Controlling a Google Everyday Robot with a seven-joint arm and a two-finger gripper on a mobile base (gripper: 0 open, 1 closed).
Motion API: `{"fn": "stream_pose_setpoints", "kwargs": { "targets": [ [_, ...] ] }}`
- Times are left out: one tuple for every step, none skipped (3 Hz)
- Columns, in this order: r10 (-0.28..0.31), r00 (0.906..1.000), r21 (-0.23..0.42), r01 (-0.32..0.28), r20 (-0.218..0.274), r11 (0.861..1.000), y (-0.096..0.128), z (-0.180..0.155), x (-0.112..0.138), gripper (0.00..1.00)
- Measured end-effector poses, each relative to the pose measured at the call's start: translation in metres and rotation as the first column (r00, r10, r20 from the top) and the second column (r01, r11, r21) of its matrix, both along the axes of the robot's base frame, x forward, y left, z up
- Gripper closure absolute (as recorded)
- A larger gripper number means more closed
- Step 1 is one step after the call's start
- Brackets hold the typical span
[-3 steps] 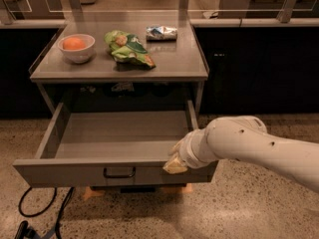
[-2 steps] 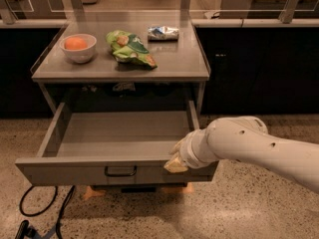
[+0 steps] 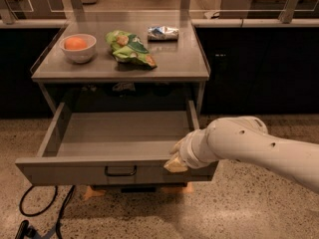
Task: Open top drawer
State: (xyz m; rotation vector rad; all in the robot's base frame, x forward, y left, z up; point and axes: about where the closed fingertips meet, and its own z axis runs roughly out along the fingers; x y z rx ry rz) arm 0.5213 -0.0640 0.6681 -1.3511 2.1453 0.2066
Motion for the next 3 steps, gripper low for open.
{"fn": "stream_pose_setpoints", "kwargs": {
  "targets": [
    [0.000,1.0000,0.000,0.000,0.000,1.000,0.0000,0.0000,0.0000,0.11],
    [0.000,1.0000,0.000,0.000,0.000,1.000,0.0000,0.0000,0.0000,0.00],
    [0.000,1.0000,0.000,0.000,0.000,1.000,0.0000,0.0000,0.0000,0.00]
  ]
}}
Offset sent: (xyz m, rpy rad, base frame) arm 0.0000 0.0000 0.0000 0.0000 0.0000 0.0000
